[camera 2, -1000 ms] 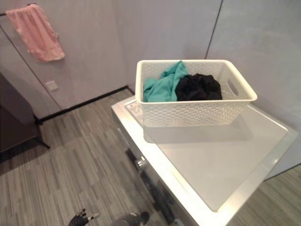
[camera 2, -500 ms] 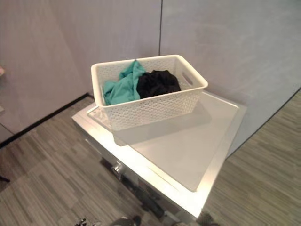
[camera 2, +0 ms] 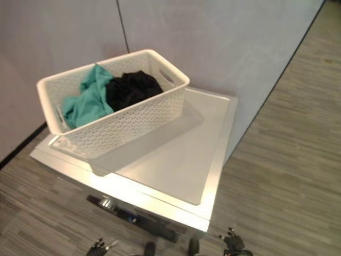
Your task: Grab the laundry basket,head to the washer,open it,put in the laundry and shut it.
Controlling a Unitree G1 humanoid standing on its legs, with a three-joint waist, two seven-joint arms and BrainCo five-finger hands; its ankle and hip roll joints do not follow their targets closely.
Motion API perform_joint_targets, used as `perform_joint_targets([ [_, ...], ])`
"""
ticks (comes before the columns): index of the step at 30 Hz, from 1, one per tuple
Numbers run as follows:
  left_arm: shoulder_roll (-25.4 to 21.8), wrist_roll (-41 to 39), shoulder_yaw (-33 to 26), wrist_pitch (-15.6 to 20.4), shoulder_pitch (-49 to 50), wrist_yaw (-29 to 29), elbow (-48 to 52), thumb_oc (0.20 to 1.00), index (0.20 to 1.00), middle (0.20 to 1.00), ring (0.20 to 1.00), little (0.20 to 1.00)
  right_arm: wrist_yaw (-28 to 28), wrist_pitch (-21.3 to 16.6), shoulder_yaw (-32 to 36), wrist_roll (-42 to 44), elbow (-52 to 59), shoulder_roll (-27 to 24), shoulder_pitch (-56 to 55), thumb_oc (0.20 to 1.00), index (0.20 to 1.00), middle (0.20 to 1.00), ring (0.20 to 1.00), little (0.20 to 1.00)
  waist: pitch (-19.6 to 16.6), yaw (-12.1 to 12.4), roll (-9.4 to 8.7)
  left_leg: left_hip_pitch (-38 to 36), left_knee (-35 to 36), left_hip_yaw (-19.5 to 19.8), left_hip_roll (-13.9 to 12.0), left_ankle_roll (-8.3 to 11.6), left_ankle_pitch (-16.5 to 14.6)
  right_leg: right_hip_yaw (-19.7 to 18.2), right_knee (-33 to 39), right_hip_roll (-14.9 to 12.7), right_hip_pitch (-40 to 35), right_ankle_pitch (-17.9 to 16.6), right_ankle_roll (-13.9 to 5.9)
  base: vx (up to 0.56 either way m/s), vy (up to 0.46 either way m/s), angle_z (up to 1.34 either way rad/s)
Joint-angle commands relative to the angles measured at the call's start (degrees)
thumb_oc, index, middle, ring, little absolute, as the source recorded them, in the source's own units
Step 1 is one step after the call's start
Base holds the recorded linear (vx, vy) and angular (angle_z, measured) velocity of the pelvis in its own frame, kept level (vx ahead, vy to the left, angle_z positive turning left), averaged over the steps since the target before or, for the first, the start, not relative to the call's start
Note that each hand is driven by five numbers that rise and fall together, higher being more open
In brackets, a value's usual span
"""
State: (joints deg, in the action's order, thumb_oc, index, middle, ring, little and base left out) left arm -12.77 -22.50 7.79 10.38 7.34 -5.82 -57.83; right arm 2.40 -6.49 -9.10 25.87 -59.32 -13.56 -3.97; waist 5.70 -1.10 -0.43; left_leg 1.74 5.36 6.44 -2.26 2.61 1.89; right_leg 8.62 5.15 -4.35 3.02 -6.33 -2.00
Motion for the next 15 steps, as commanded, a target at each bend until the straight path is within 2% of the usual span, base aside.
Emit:
perform_joint_targets([
  [1, -0.67, -1.51, 0.24, 3.1, -3.1, -0.46, 1.82, 1.0, 1.0, 1.0, 1.0, 1.0, 1.02, -2.67, 0.91, 3.19, 1.0, -1.58, 2.09, 1.0, 1.0, 1.0, 1.0, 1.0, 4.06, -0.93, -0.23, -1.43, -0.36, -3.7, -0.74, -0.82, -5.08, -3.77, -0.15, -5.75, -1.87, 4.74, -4.04, -0.02, -0.058, -0.06],
  [15, -0.31, -0.76, 1.3, 3.1, -3.11, -0.68, -1.95, 1.0, 1.0, 1.0, 1.0, 1.0, 4.22, -2.58, 1.99, 1.59, -6.25, -1.17, 2.54, 1.0, 1.0, 1.0, 1.0, 1.0, 4.1, -1.27, 0.76, -2.63, -0.36, -2.91, -2.76, 0.73, -3.9, -4.66, -0.15, -2.73, -4.01, 6.75, -2.6, -0.01, -0.066, 0.01],
])
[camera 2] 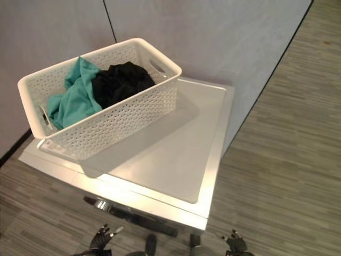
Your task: Grab the laundry basket,head to the washer,open it,put in the laundry and shut it.
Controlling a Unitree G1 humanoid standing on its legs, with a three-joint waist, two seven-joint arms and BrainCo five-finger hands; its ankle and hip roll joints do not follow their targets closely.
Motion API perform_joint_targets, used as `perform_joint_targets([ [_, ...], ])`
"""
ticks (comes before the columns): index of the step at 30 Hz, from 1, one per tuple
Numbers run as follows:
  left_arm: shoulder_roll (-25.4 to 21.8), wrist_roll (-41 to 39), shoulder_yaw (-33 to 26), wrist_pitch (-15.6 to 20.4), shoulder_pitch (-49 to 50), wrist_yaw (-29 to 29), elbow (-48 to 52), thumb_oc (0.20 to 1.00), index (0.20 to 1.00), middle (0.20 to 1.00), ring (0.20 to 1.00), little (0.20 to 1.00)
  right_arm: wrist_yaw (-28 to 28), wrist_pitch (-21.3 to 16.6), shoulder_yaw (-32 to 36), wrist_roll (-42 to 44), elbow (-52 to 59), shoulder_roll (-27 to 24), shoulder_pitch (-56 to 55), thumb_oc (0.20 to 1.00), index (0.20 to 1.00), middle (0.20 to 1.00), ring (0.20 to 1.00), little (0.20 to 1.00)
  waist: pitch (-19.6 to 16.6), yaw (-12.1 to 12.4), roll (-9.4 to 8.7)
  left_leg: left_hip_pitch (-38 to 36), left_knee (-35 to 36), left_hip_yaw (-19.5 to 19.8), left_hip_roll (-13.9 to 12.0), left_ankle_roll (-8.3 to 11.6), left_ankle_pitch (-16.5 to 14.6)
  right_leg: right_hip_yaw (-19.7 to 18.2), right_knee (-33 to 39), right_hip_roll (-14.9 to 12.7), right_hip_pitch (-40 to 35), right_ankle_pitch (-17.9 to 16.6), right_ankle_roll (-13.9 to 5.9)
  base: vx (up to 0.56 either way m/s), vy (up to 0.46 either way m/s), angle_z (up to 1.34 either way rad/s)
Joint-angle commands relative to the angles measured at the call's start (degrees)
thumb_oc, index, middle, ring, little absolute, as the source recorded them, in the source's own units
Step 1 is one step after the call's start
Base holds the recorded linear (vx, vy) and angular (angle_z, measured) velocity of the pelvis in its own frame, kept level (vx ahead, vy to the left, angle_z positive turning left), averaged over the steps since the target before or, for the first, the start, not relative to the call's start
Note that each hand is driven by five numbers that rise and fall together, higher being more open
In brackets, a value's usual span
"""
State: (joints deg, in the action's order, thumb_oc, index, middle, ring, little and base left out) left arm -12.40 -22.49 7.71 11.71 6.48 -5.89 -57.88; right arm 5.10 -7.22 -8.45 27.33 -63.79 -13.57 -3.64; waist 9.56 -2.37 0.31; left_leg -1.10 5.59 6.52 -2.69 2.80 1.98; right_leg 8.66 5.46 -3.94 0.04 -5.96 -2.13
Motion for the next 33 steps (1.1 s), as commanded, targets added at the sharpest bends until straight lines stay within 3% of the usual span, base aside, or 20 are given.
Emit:
perform_joint_targets([
  [1, -0.93, -0.87, 1.3, 2.06, -3.01, -1.22, -1.99, 1.0, 1.0, 1.0, 1.0, 1.0, 2.74, -1.48, 0.54, -2.03, -4.69, -1.31, 4.01, 1.0, 1.0, 1.0, 1.0, 1.0, 0.88, 0.54, 0.19, 1.01, -0.59, -2.43, -2.53, 0.76, -3.14, -4.77, -0.46, -2.61, -0.42, 6.61, -2.15, -0.11, -0.067, 0.04],
  [6, -1.28, -0.69, 2.02, 2.54, -5.03, -1.85, -1.22, 1.0, 1.0, 1.0, 1.0, 1.0, 4.01, -1.01, -0.65, -4.53, -5.68, -1.94, 5.14, 1.0, 1.0, 1.0, 1.0, 1.0, 1.77, 0.8, -0.2, 3.71, -0.89, -2.15, -2.67, 1.37, -1.21, -3.89, -0.46, -2.88, 0.42, 6.97, -1.92, -0.11, -0.027, 0.15],
  [7, -1.4, -0.89, 2.27, 2.8, -5.7, -2.01, -0.79, 1.0, 1.0, 1.0, 1.0, 1.0, 4.42, -0.95, -1.12, -5.0, -5.98, -2.31, 5.89, 1.0, 1.0, 1.0, 1.0, 1.0, 2.62, 0.97, -0.76, 5.29, -3.8, -1.68, -2.65, 1.61, -1.8, -3.78, -0.46, -3.48, 0.61, 6.52, -1.83, -0.24, 0.046, 0.34],
  [8, -1.54, -1.45, 2.66, 3.0, -6.65, -1.8, 0.54, 1.0, 1.0, 1.0, 1.0, 1.0, 4.66, -0.78, -1.53, -5.69, -5.78, -3.09, 7.23, 1.0, 1.0, 1.0, 1.0, 1.0, 3.67, 1.23, -1.99, 6.68, -8.5, 0.67, -2.75, 2.22, -4.49, -4.24, -0.46, -4.52, 1.82, 5.47, -1.7, -0.2, 0.044, 0.36],
  [9, -1.54, -1.45, 2.65, 3.0, -6.66, -1.8, 0.54, 1.0, 1.0, 1.0, 1.0, 1.0, 4.66, -0.79, -1.53, -5.69, -5.79, -3.1, 7.26, 1.0, 1.0, 1.0, 1.0, 1.0, 3.69, 1.18, -1.93, 6.8, -8.75, 0.74, -2.78, 2.23, -4.66, -4.17, -0.46, -4.47, 1.79, 5.48, -1.69, -0.19, 0.098, 0.28],
  [10, -1.38, -1.62, 2.82, 3.06, -6.7, -1.6, 1.16, 1.0, 1.0, 1.0, 1.0, 1.0, 4.93, -0.57, -1.41, -6.09, -6.11, -3.28, 7.62, 1.0, 1.0, 1.0, 1.0, 1.0, 3.77, 0.95, -2.25, 6.73, -10.27, 1.06, -4.25, 2.5, -5.32, -4.09, -0.46, -5.14, 2.4, 5.12, -1.79, -0.09, 0.233, 0.27],
  [11, -1.47, -1.36, 2.85, 3.01, -5.9, -1.31, 2.36, 1.0, 1.0, 1.0, 1.0, 1.0, 5.13, -0.45, -1.09, -6.63, -6.56, -3.32, 7.85, 1.0, 1.0, 1.0, 1.0, 1.0, 3.15, 0.85, -2.73, 5.52, -11.97, 1.85, -8.96, 2.54, -4.39, -4.36, -0.46, -6.44, 3.43, 4.76, -2.21, -0.09, 0.229, 0.28],
  [12, -1.46, -1.35, 2.86, 2.99, -5.85, -1.31, 2.4, 1.0, 1.0, 1.0, 1.0, 1.0, 5.14, -0.46, -1.09, -6.63, -6.56, -3.34, 7.82, 1.0, 1.0, 1.0, 1.0, 1.0, 3.33, 0.99, -2.57, 5.21, -11.96, 1.76, -9.22, 2.63, -4.56, -4.43, -0.46, -6.19, 3.2, 4.81, -2.13, -0.03, 0.238, 0.32],
  [14, -1.6, -1.15, 2.75, 2.74, -5.04, -0.96, 2.29, 1.0, 1.0, 1.0, 1.0, 1.0, 5.12, 0.11, -0.7, -6.67, -7.84, -3.23, 7.83, 1.0, 1.0, 1.0, 1.0, 1.0, 2.59, 1.01, -2.08, 3.49, -12.31, 4.14, -12.02, 2.72, -1.72, -5.27, -0.46, -6.23, 3.32, 4.83, -2.69, 0.05, 0.392, 0.14],
  [15, -1.2, -0.16, 3.22, 2.33, -4.23, -0.53, 1.49, 1.0, 1.0, 1.0, 1.0, 1.0, 5.23, 0.35, 0.17, -6.37, -8.29, -3.16, 7.19, 1.0, 1.0, 1.0, 1.0, 1.0, 0.58, 0.07, 0.11, 0.39, -9.96, 7.83, -13.9, 4.19, -0.69, -6.29, -0.46, -6.99, 3.85, 4.69, -4.2, 0.08, 0.539, 0.01],
  [17, -1.06, 0.32, 3.71, 2.29, -4.43, -0.4, 1.1, 1.0, 1.0, 1.0, 1.0, 1.0, 5.05, 0.49, 0.77, -6.18, -8.62, -3.33, 7.4, 1.0, 1.0, 1.0, 1.0, 1.0, 0.32, -0.47, 0.57, -0.11, -9.19, 6.41, -14.01, 4.76, -1.92, -6.08, -0.46, -8.31, 4.06, 3.99, -4.95, 0.04, 0.52, -0.01],
  [18, -1.21, 1.79, 5.05, 2.18, -4.93, 0.09, 1.0, 1.0, 1.0, 1.0, 1.0, 1.0, 5.2, 1.27, 1.23, -6.65, -8.58, -3.18, 7.48, 1.0, 1.0, 1.0, 1.0, 1.0, 0.15, -1.01, 0.54, -0.26, -9.82, 3.07, -12.51, 5.12, -5.11, -5.76, -0.46, -11.59, 4.34, 1.49, -6.26, 0.0, 0.458, 0.11],
  [19, -1.21, 1.8, 5.06, 2.18, -4.93, 0.09, 1.0, 1.0, 1.0, 1.0, 1.0, 1.0, 5.2, 1.28, 1.25, -6.66, -8.58, -3.17, 7.48, 1.0, 1.0, 1.0, 1.0, 1.0, 0.16, -0.92, 0.48, -0.24, -9.95, 2.99, -12.41, 5.08, -5.18, -5.87, -0.46, -11.66, 4.38, 1.47, -6.3, 0.0, 0.438, 0.21],
  [20, -1.41, 2.34, 5.7, 2.05, -4.92, 0.5, 1.48, 1.0, 1.0, 1.0, 1.0, 1.0, 5.03, 1.82, 1.12, -7.16, -8.39, -3.15, 7.77, 1.0, 1.0, 1.0, 1.0, 1.0, 0.06, -0.86, 0.1, -0.67, -9.68, 1.79, -11.17, 4.59, -8.28, -5.72, -0.46, -13.31, 4.81, 0.22, -7.08, -0.01, 0.325, 0.36],
  [22, -2.51, 4.44, 7.32, 1.47, -5.88, 1.16, 1.74, 1.0, 1.0, 1.0, 1.0, 1.0, 5.02, 3.01, -0.89, -9.78, -7.58, -3.14, 11.09, 1.0, 1.0, 1.0, 1.0, 1.0, 0.81, 0.21, -0.44, -2.21, -9.13, -0.82, -6.23, 1.94, -12.48, -5.02, -0.46, -17.52, 7.29, -3.86, -8.75, -0.07, 0.556, -0.1],
  [23, -3.11, 4.8, 7.47, 1.25, -6.09, 1.15, 1.98, 1.0, 1.0, 1.0, 1.0, 1.0, 4.93, 3.25, -1.64, -10.09, -6.62, -2.98, 12.14, 1.0, 1.0, 1.0, 1.0, 1.0, 1.44, 0.62, -0.59, -2.57, -9.39, -1.29, -4.95, 0.97, -13.0, -4.44, -0.46, -18.28, 7.78, -4.88, -8.62, -0.07, 0.366, -0.67],
  [27, -4.32, 4.26, 7.32, 0.83, -7.04, 0.94, 3.0, 1.0, 1.0, 1.0, 1.0, 1.0, 4.93, 3.64, -4.07, -11.12, -4.89, -2.15, 15.26, 1.0, 1.0, 1.0, 1.0, 1.0, 3.81, 1.37, 0.18, -1.75, -10.34, -2.2, -3.26, -1.03, -12.39, -2.53, -4.93, -18.04, 9.89, -3.39, -7.43, -0.19, 0.25, -0.53],
  [29, -5.01, 3.95, 6.82, 0.55, -7.23, 1.12, 3.61, 1.0, 1.0, 1.0, 1.0, 1.0, 4.64, 3.56, -5.14, -11.15, -3.85, -2.33, 15.96, 1.0, 1.0, 1.0, 1.0, 1.0, 3.86, 2.15, 0.77, -1.0, -10.11, -2.53, -2.51, -1.9, -11.36, -0.95, -8.6, -16.09, 8.52, -0.02, -5.99, -0.17, 0.152, -0.1],
  [31, -5.29, 3.86, 5.98, -0.03, -7.04, 1.39, 2.68, 1.0, 1.0, 1.0, 1.0, 1.0, 4.52, 2.98, -5.71, -11.31, -1.81, -2.65, 15.62, 1.0, 1.0, 1.0, 1.0, 1.0, 2.29, 3.09, 0.81, 0.76, -9.15, -1.6, -1.25, -2.94, -9.52, -2.41, -14.04, -12.28, 4.65, 5.48, -4.8, -0.19, 0.124, 0.23],
  [33, -5.45, 3.89, 5.45, -0.06, -6.76, 1.34, 2.21, 1.0, 1.0, 1.0, 1.0, 1.0, 4.36, 2.86, -5.81, -11.22, -1.23, -2.82, 15.44, 1.0, 1.0, 1.0, 1.0, 1.0, 1.53, 3.48, 0.6, 0.96, -8.58, -1.48, -0.98, -3.01, -8.98, -2.66, -14.06, -11.63, 3.3, 6.33, -4.36, -0.09, 0.021, 0.17],
])
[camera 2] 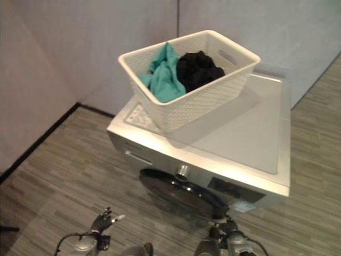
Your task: Grab the laundry basket,head to the washer,open it,put in the laundry and shut it.
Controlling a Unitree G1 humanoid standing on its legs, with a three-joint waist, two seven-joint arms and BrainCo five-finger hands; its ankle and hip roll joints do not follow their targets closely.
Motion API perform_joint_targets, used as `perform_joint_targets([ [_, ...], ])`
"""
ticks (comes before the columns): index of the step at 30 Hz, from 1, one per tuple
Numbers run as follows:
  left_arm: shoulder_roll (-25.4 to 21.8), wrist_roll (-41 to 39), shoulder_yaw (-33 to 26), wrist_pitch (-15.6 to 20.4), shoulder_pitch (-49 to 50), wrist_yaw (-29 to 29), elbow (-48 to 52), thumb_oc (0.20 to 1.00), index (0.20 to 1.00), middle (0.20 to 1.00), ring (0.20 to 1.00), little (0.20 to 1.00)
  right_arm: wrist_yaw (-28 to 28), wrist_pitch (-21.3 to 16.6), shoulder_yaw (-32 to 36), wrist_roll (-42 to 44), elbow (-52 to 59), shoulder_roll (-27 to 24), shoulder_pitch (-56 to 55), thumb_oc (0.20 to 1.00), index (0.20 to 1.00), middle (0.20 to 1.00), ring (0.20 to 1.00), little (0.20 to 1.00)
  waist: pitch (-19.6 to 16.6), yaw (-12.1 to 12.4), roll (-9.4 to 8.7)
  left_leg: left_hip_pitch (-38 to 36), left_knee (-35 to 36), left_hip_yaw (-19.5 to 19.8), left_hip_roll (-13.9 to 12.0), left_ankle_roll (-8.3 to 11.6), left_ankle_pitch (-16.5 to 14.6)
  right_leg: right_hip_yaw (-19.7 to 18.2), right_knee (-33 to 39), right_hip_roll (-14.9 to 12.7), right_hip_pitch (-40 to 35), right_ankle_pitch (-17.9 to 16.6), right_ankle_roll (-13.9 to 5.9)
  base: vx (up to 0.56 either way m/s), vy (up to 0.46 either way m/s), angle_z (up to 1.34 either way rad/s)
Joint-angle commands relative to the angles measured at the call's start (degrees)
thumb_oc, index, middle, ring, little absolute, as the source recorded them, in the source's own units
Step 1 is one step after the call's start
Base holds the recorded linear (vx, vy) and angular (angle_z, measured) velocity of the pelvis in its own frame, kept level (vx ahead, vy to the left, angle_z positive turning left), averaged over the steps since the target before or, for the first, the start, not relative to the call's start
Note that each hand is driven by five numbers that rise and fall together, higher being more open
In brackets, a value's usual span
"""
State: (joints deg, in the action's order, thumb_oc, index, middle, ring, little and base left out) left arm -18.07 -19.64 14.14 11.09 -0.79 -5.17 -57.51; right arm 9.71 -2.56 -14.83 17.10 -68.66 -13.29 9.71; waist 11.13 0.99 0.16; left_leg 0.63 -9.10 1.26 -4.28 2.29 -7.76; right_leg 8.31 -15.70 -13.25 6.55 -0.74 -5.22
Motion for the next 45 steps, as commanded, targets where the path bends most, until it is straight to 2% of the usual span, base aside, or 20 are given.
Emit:
perform_joint_targets([
  [1, 0.01, 1.11, -1.42, 0.44, 0.72, 0.46, 1.58, 1.0, 1.0, 1.0, 1.0, 1.0, -0.53, -2.0, 0.46, -0.84, 4.76, -3.36, 2.02, 1.0, 1.0, 1.0, 1.0, 1.0, -0.77, 0.67, 0.47, -0.35, 6.34, 3.68, 0.76, -2.61, 1.04, -2.17, 7.46, -1.87, -4.55, 1.7, -1.13, -0.14, -0.075, -0.06],
  [3, -0.39, 0.58, -2.86, 0.27, 1.7, 0.49, 1.31, 1.0, 1.0, 1.0, 1.0, 1.0, -0.67, -2.39, -0.99, -2.6, 8.65, -4.57, 2.7, 1.0, 1.0, 1.0, 1.0, 1.0, -2.09, 2.58, -0.66, 0.96, 6.57, 2.56, 0.5, -2.31, 1.86, -0.27, 9.29, -1.53, -7.74, 2.87, -1.06, -0.2, -0.159, -0.17],
  [4, -0.62, 0.29, -3.29, 0.3, 2.1, 0.36, 1.91, 1.0, 1.0, 1.0, 1.0, 1.0, -0.41, -2.18, -2.37, -4.05, 10.9, -5.02, 3.88, 1.0, 1.0, 1.0, 1.0, 1.0, -1.84, 3.19, -1.33, 1.29, 6.55, 1.92, 0.17, -1.92, 2.22, 0.43, 10.31, -1.91, -7.95, 2.0, -1.05, -0.13, -0.133, -0.35],
  [7, -0.98, -0.05, -3.56, 0.43, 2.15, 0.06, 2.96, 1.0, 1.0, 1.0, 1.0, 1.0, 0.04, -2.23, -3.43, -5.42, 13.7, -6.03, 5.38, 1.0, 1.0, 1.0, 1.0, 1.0, -1.82, 3.8, -2.12, 2.71, 5.97, 1.16, -0.77, -1.15, 2.86, 0.64, 13.3, -1.51, -8.97, 1.58, -1.14, -0.15, -0.177, -0.17],
  [9, -0.95, -0.17, -4.15, 0.52, 2.27, -0.08, 3.61, 1.0, 1.0, 1.0, 1.0, 1.0, 0.83, -2.18, -4.97, -8.94, 17.01, -7.57, 7.13, 1.0, 1.0, 1.0, 1.0, 1.0, -1.72, 4.18, -2.87, 3.81, 5.53, 0.57, -1.55, -0.1, 3.61, 0.65, 18.22, -0.91, -10.86, 1.43, -1.3, -0.19, -0.248, -0.21],
  [10, -0.74, -0.08, -4.78, 0.56, 2.44, -0.42, 3.41, 1.0, 1.0, 1.0, 1.0, 1.0, 1.42, -2.11, -5.94, -12.15, 20.75, -9.68, 8.45, 1.0, 1.0, 1.0, 1.0, 1.0, -1.76, 4.03, -3.16, 4.5, 5.77, 0.04, -2.61, 1.2, 4.94, 0.91, 20.7, 0.07, -11.96, 1.74, -1.34, -0.13, -0.168, -0.35],
  [12, -0.61, -0.35, -4.93, 0.69, 2.63, -0.56, 3.46, 1.0, 1.0, 1.0, 1.0, 1.0, 1.41, -2.25, -6.2, -13.19, 22.46, -10.69, 8.86, 1.0, 1.0, 1.0, 1.0, 1.0, -1.58, 3.84, -3.15, 4.41, 6.27, -0.05, -3.1, 1.63, 5.66, 0.9, 20.7, 0.55, -12.18, 2.01, -1.14, -0.11, -0.147, -0.15],
  [15, -0.14, -0.33, -4.79, 0.86, 3.69, -0.27, 3.42, 1.0, 1.0, 1.0, 1.0, 1.0, 0.81, -2.62, -8.08, -15.77, 27.49, -13.74, 10.96, 1.0, 1.0, 1.0, 1.0, 1.0, -1.2, 3.41, -2.53, 3.97, 9.09, -0.13, -4.27, 2.55, 8.08, 1.82, 20.7, 1.92, -12.65, 3.11, -0.62, -0.11, -0.116, -0.02],
  [20, 0.75, -0.17, -4.92, 0.67, 4.73, -0.02, 2.0, 1.0, 1.0, 1.0, 1.0, 1.0, 0.18, -2.92, -9.7, -17.54, 29.99, -13.66, 11.29, 1.0, 1.0, 1.0, 1.0, 1.0, -1.72, 3.27, -2.03, 2.52, 12.52, 0.57, -4.35, 2.51, 9.56, 2.24, 20.7, 2.64, -13.09, 3.47, -0.38, -0.01, -0.023, 0.07],
  [34, 0.98, -1.22, -5.46, 0.98, 5.72, -0.19, 1.14, 1.0, 1.0, 1.0, 1.0, 1.0, 0.91, -3.52, -10.24, -15.57, 29.01, -9.18, 10.53, 1.0, 1.0, 1.0, 1.0, 1.0, -2.45, 4.17, -1.23, 1.54, 14.1, 3.81, -3.12, 2.0, 9.32, 2.35, 20.7, 3.3, -13.33, 3.94, -0.04, 0.03, 0.005, 0.14],
  [39, 0.7, -3.27, -5.49, 1.74, 4.66, -0.53, 2.62, 1.0, 1.0, 1.0, 1.0, 1.0, 1.31, -3.81, -10.86, -14.78, 28.62, -9.17, 10.92, 1.0, 1.0, 1.0, 1.0, 1.0, -0.75, 4.82, -0.92, 3.93, 14.1, 4.86, -2.39, 1.93, 10.06, 2.82, 20.7, 3.11, -11.74, 3.7, -0.01, -0.04, -0.012, 0.14],
  [45, -0.25, -5.96, -3.5, 3.05, 3.57, -0.27, 6.61, 1.0, 1.0, 1.0, 1.0, 1.0, 1.62, -3.79, -14.18, -13.37, 23.13, -6.33, 16.5, 1.0, 1.0, 1.0, 1.0, 1.0, 1.89, 5.87, 1.01, 8.39, 14.1, 6.08, -1.03, 1.86, 11.33, 3.06, 20.7, 2.71, -7.81, 2.78, -0.11, -0.07, 0.017, 0.21],
])
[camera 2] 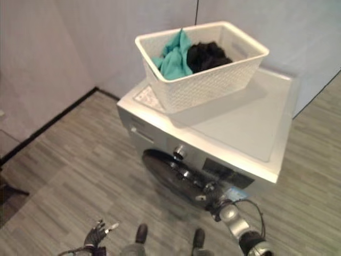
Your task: Grab the laundry basket,head to the washer,open it,put in the laundry and shut it.
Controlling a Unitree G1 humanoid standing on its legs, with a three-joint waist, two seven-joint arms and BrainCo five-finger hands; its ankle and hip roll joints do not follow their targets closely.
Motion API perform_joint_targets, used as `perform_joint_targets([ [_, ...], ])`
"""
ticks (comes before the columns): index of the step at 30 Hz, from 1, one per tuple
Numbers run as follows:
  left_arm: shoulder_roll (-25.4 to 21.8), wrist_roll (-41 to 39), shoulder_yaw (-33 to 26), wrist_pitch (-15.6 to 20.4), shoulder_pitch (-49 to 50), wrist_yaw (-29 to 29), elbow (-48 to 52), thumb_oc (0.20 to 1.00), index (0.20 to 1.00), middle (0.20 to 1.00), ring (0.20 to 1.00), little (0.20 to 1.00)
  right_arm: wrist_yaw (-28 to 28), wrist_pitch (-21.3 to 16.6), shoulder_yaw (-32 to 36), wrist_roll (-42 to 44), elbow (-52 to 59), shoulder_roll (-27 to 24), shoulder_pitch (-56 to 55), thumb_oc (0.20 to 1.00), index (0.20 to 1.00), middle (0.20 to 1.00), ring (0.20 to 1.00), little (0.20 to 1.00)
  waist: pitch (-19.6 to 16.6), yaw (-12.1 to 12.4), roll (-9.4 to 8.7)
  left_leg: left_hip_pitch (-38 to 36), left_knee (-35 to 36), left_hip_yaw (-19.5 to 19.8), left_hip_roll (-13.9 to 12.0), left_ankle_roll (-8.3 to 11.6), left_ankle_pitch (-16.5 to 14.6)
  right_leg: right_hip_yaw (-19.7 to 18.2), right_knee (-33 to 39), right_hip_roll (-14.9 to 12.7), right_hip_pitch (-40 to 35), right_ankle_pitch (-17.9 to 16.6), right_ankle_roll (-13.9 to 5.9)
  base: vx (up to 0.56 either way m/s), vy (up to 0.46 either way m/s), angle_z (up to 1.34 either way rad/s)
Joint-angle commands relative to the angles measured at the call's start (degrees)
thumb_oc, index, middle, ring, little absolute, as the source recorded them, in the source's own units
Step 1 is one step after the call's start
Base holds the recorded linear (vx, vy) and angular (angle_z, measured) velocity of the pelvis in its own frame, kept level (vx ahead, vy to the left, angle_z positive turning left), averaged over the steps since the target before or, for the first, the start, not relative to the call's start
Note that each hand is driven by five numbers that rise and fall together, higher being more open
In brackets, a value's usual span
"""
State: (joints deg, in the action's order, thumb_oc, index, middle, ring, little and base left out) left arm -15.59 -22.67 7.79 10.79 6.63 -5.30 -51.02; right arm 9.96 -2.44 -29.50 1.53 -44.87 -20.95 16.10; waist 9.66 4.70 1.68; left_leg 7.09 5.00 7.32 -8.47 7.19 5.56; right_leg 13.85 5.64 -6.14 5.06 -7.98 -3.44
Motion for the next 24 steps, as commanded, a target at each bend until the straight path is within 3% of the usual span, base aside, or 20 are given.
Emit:
perform_joint_targets([
  [1, -2.85, -3.77, 3.41, 3.67, -4.17, -0.38, 1.26, 1.0, 1.0, 1.0, 1.0, 1.0, 1.58, -3.73, -0.96, 2.14, -2.54, 3.11, 12.2, 1.0, 1.0, 1.0, 1.0, 1.0, 4.01, 2.72, 0.15, 3.2, 0.0, 0.22, 3.5, -3.08, -1.62, -2.51, -0.64, -4.49, -5.21, 9.73, -1.9, -0.07, 0.03, 0.21],
  [10, -2.74, -4.33, 5.83, 3.97, -5.6, -2.31, 0.99, 1.0, 1.0, 1.0, 1.0, 1.0, 1.49, -3.76, -7.25, 4.23, -7.57, 13.71, 16.38, 1.0, 1.0, 1.0, 1.0, 1.0, 4.86, 4.56, 1.21, 5.58, 0.0, 0.43, 4.03, -3.14, -1.16, -3.35, -0.64, -4.27, -2.43, 9.43, -1.9, -0.02, 0.019, -0.07],
  [18, -3.79, -9.69, 5.58, 5.67, -5.02, -2.86, 10.06, 1.0, 1.0, 1.0, 1.0, 1.0, -0.41, -4.11, -11.5, 10.66, -11.7, 22.96, 16.42, 1.0, 1.0, 1.0, 1.0, 1.0, 4.8, 6.72, 1.18, 4.56, 0.0, 0.09, 3.52, -3.0, -1.54, -3.2, -0.64, -3.93, -3.12, 9.74, -1.96, -0.01, -0.021, -0.11],
  [24, -3.74, -11.13, 6.66, 5.43, -6.38, -3.53, 9.65, 1.0, 1.0, 1.0, 1.0, 1.0, -0.9, -4.58, -13.18, 13.71, -11.73, 24.71, 19.12, 1.0, 1.0, 1.0, 1.0, 1.0, 5.85, 8.11, 0.88, 4.88, 0.0, 1.5, 1.98, -1.32, 0.71, -3.12, -0.64, -1.4, -3.68, 10.47, -0.57, -0.11, -0.091, 0.19],
])
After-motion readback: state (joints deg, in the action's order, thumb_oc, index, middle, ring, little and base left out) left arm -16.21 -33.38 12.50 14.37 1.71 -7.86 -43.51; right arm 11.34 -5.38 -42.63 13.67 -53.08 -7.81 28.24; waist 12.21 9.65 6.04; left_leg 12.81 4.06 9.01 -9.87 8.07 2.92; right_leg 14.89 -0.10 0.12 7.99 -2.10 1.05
